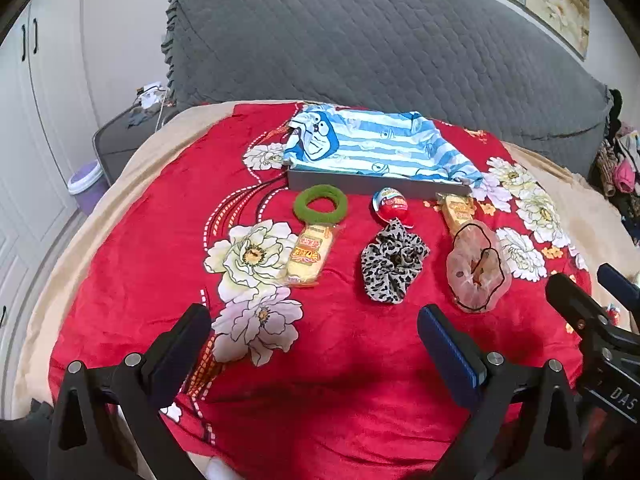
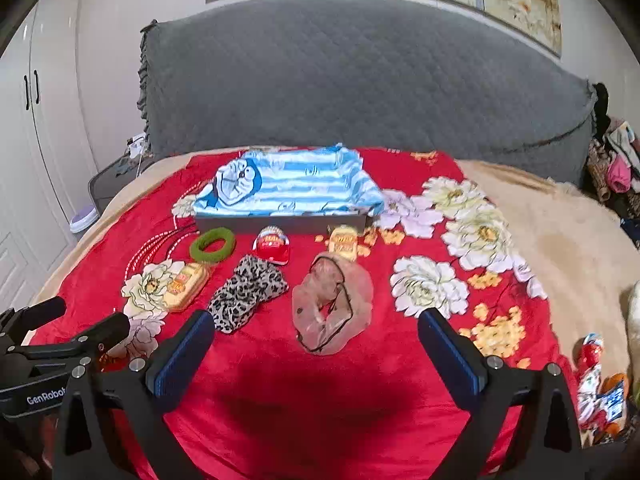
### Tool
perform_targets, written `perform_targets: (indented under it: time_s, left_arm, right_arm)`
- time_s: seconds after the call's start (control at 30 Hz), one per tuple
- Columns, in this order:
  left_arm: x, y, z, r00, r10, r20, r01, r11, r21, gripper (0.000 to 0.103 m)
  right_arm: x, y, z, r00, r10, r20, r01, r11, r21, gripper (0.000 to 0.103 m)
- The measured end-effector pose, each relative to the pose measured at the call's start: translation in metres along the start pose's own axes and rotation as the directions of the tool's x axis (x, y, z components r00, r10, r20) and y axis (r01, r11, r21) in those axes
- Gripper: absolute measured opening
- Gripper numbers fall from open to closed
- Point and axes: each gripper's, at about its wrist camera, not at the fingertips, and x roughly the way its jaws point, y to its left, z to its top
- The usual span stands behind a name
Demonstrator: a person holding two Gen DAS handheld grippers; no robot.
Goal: Organize objects
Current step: 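Move both tools toward the wrapped bread bun and sheer peach scrunchie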
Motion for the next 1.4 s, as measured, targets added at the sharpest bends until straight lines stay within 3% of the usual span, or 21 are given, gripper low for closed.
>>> perform_targets:
  time_s: [1.4]
  left_arm:
    - [-0.028,0.005,-0.001,1.000,0.017,0.016,-0.017,1.000,-0.002,0.103]
  right_arm:
    - [-0.033,0.002,0.001,0.998,0.063,0.021,-0.063,0.998,-0.018,0.103]
